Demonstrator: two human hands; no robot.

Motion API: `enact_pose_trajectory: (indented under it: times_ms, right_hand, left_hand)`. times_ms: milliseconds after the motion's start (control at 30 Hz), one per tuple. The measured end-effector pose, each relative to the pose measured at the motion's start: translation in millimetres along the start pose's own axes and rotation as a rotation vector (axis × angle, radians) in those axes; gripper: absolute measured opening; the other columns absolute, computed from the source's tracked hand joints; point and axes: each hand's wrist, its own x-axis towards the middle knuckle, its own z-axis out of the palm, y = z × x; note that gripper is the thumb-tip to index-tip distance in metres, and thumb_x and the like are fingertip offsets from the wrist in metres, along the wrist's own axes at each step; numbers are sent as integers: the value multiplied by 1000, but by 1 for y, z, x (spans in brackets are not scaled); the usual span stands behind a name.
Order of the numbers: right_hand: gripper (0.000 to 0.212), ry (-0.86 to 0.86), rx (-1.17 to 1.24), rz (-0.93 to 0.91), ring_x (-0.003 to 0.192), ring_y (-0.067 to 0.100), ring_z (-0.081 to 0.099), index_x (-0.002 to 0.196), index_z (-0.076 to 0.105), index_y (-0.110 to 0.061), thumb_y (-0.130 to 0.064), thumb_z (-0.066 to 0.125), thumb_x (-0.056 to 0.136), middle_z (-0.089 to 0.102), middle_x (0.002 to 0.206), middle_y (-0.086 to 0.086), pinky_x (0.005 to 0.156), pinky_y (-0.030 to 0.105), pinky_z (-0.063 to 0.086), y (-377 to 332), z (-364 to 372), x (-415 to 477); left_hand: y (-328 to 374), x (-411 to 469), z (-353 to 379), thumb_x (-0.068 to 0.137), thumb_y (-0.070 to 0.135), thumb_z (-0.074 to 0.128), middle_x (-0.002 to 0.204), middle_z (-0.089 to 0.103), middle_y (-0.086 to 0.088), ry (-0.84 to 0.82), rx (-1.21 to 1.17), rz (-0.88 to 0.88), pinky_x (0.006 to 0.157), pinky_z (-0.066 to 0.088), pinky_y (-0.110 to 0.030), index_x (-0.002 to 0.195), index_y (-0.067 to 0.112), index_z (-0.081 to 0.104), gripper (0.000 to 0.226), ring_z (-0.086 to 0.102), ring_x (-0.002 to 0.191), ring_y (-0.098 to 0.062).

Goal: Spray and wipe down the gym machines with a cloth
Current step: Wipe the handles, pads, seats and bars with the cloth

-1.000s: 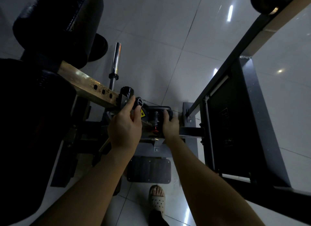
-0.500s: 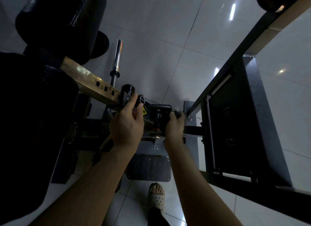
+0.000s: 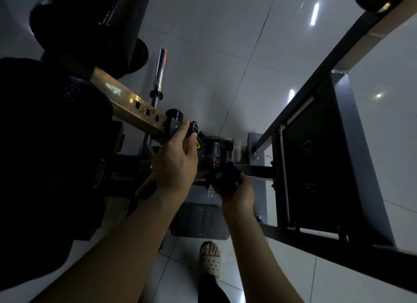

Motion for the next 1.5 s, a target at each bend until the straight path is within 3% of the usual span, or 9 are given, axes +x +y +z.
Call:
enact_pose_trajectory:
  times_ms: [133, 467, 600, 800, 967, 1133, 1300, 1400, 1500]
  right_hand:
    - [17, -66, 188, 98, 112, 38, 64, 118, 61, -9, -18, 51, 107, 64, 123, 21, 90, 46, 57, 14, 23, -7]
    - [26, -122, -164, -80, 116, 37, 63, 121, 54, -13, -18, 66, 99, 60, 128, 18, 66, 32, 60, 25, 36, 11]
    - [37, -104, -4, 108, 121, 34, 62, 136, 57, -7, -26, 59, 104, 62, 136, 20, 56, 29, 59, 24, 31, 22]
    - [29, -164, 77, 287, 96, 29, 66, 125, 60, -5, -26, 59, 104, 64, 121, 20, 51, 28, 60, 17, 33, 15]
    - [23, -34, -384, -40, 99, 34, 67, 119, 59, -7, -15, 66, 99, 64, 113, 17, 53, 33, 61, 12, 35, 24]
    - [14, 28, -814, -347, 105, 34, 70, 105, 64, -17, -23, 72, 95, 71, 114, 16, 79, 48, 64, 8, 32, 23]
    - [38, -218, -335, 130, 110, 41, 64, 136, 53, -4, -7, 63, 99, 59, 132, 24, 56, 37, 62, 2, 39, 22]
    - [37, -242, -154, 162, 98, 29, 66, 139, 54, -3, -9, 57, 103, 63, 132, 21, 51, 28, 57, 12, 39, 18]
    - [33, -131, -315, 70, 83, 26, 64, 132, 56, -3, -10, 62, 101, 67, 110, 19, 47, 27, 51, 11, 44, 15]
  left_hand:
    - [-1, 1, 0, 105, 43, 50, 101, 76, -9, -4, 4, 0, 71, 62, -37, 148, 26, 51, 46, 74, 92, -23]
    - [-2, 1, 2, 105, 41, 51, 94, 75, -11, -2, 1, -3, 62, 52, -25, 148, 26, 51, 45, 74, 86, -24]
    - [-4, 2, 4, 105, 41, 51, 98, 76, -10, 14, -14, -6, 67, 59, -32, 148, 26, 51, 45, 74, 89, -22]
    - [-9, 2, 6, 105, 41, 52, 90, 75, -12, 17, 4, 34, 58, 45, -24, 146, 26, 53, 44, 73, 83, -26]
    - [-10, 2, 5, 105, 43, 51, 91, 75, -11, 8, 7, 31, 56, 43, -20, 147, 27, 52, 45, 73, 84, -26]
    - [-8, 0, 6, 105, 40, 52, 91, 74, -14, 17, -23, 8, 57, 43, -21, 147, 26, 52, 44, 72, 84, -28]
    - [-6, 1, 3, 104, 42, 52, 98, 76, -8, 11, -9, -15, 69, 60, -33, 147, 27, 52, 45, 74, 89, -19]
    - [-5, 1, 2, 104, 42, 53, 100, 77, -7, 11, 8, -7, 70, 58, -31, 147, 29, 52, 45, 73, 91, -19]
    - [-2, 2, 1, 104, 41, 54, 108, 76, -8, 10, 10, -19, 74, 58, -31, 147, 30, 52, 44, 73, 98, -19]
